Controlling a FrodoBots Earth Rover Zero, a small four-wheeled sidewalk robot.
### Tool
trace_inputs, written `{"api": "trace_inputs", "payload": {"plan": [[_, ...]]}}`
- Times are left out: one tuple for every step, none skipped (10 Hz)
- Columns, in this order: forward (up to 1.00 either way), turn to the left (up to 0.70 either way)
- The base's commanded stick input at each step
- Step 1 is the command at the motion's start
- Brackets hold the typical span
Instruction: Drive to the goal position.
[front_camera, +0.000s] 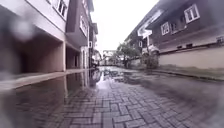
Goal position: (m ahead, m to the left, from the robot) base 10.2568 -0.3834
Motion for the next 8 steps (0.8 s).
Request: {"api": "trace_inputs", "payload": {"plan": [[0.70, 0.00], [0.70, 0.00], [0.70, 0.00], [0.70, 0.00], [0.70, 0.00], [0.70, 0.00], [0.70, 0.00], [0.70, 0.00]]}}
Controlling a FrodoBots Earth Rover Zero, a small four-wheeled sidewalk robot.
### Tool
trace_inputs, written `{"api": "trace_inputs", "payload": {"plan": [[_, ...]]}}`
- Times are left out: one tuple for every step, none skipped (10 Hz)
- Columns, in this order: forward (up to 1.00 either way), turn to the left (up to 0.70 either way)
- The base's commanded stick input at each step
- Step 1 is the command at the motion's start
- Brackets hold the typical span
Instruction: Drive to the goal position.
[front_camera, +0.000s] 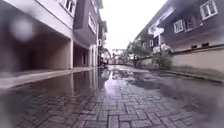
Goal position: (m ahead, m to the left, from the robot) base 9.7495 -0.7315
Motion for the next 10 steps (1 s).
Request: {"api": "trace_inputs", "payload": {"plan": [[0.70, 0.00], [0.70, 0.00], [0.70, 0.00], [0.70, 0.00], [0.70, 0.00], [0.70, 0.00], [0.70, 0.00], [0.70, 0.00], [0.70, 0.00], [0.70, 0.00]]}}
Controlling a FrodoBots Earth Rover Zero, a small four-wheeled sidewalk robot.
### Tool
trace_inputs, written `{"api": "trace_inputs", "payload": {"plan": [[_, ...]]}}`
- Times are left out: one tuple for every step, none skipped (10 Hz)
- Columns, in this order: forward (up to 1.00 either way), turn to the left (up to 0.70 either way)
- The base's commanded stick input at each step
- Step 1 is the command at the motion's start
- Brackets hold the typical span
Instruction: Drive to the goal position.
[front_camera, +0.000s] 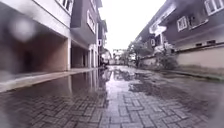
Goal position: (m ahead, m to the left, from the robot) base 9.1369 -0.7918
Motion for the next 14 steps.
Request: {"api": "trace_inputs", "payload": {"plan": [[0.70, 0.00], [0.70, 0.00], [0.70, 0.00], [0.70, 0.00], [0.70, 0.00], [0.70, 0.00], [0.70, 0.00], [0.70, 0.00], [0.70, 0.00], [0.70, 0.00], [0.70, 0.00], [0.70, 0.00], [0.70, 0.00], [0.70, 0.00]]}}
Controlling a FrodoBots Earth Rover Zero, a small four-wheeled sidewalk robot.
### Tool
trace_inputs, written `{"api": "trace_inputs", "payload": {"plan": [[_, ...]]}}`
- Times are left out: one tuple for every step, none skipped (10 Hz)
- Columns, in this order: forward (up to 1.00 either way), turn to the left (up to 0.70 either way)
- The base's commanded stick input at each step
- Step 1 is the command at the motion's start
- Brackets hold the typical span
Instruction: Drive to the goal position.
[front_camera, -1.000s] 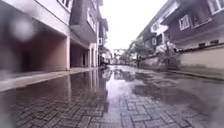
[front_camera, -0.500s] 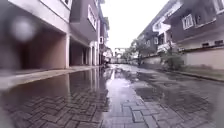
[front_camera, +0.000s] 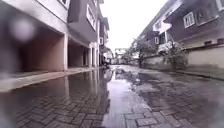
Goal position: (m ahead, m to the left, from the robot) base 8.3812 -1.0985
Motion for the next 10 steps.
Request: {"api": "trace_inputs", "payload": {"plan": [[0.70, 0.00], [0.70, 0.00], [0.70, 0.00], [0.70, 0.00], [0.70, 0.00], [0.70, 0.00], [0.70, 0.00], [0.70, 0.00], [0.70, 0.00], [0.70, 0.00]]}}
